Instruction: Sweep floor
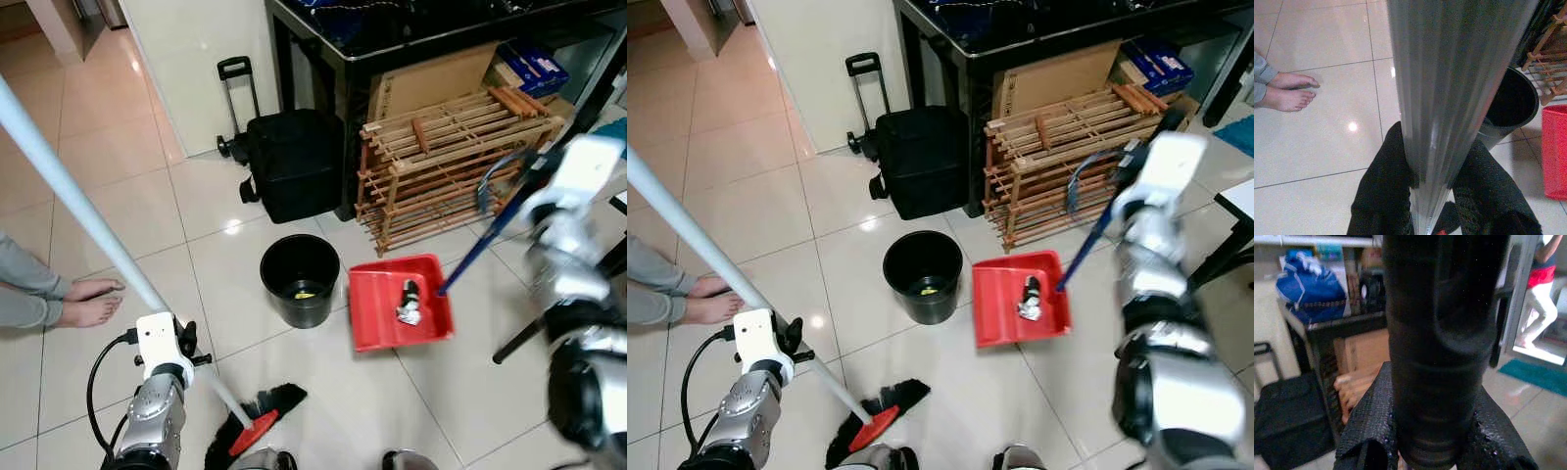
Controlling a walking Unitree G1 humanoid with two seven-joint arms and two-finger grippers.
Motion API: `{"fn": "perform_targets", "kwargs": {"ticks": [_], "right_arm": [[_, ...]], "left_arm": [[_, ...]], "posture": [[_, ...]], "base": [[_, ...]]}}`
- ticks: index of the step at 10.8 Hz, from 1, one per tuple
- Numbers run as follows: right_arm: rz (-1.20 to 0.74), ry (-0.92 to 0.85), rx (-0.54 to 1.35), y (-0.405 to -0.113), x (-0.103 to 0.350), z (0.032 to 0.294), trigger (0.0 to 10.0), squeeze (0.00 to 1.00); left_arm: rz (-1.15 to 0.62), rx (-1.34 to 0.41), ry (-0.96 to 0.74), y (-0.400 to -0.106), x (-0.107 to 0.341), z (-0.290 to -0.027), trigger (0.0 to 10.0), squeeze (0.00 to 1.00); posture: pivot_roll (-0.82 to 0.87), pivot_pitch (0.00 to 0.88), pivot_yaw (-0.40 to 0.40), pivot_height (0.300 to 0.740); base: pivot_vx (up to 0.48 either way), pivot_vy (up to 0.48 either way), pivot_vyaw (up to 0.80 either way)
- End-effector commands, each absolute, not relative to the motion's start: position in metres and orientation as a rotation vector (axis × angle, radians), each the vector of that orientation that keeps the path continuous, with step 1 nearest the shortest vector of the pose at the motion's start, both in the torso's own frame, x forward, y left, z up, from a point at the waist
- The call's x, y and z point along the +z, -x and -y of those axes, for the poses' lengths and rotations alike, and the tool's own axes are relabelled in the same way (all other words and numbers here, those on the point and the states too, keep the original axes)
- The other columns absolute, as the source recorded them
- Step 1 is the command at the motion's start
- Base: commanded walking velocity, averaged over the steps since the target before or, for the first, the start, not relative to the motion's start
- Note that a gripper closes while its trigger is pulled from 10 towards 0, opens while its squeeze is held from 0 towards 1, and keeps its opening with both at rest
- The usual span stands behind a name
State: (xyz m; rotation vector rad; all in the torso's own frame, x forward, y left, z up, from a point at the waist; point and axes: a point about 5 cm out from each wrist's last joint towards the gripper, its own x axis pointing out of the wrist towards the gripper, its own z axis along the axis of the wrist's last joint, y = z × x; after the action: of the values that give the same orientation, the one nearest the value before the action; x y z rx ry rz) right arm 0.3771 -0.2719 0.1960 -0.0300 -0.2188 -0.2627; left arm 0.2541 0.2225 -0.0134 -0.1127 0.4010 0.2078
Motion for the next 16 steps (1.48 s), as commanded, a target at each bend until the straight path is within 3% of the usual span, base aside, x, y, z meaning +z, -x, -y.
{"fn": "perform_targets", "kwargs": {"ticks": [1,16], "right_arm": [[0.309,0.020,-0.257,-0.380,0.221,0.273,10.0,0.00],[0.393,-0.063,-0.110,-0.393,0.255,0.222,10.0,0.00]], "left_arm": [[-0.446,0.211,0.099,-0.246,-0.021,-0.226,10.0,0.00],[-0.457,0.205,0.111,-0.248,-0.023,-0.219,10.0,0.00]], "posture": [[-0.14,0.080,0.101,0.740],[-0.15,0.068,0.091,0.740]], "base": [[0.000,0.000,0.00],[0.000,0.000,0.00]]}}
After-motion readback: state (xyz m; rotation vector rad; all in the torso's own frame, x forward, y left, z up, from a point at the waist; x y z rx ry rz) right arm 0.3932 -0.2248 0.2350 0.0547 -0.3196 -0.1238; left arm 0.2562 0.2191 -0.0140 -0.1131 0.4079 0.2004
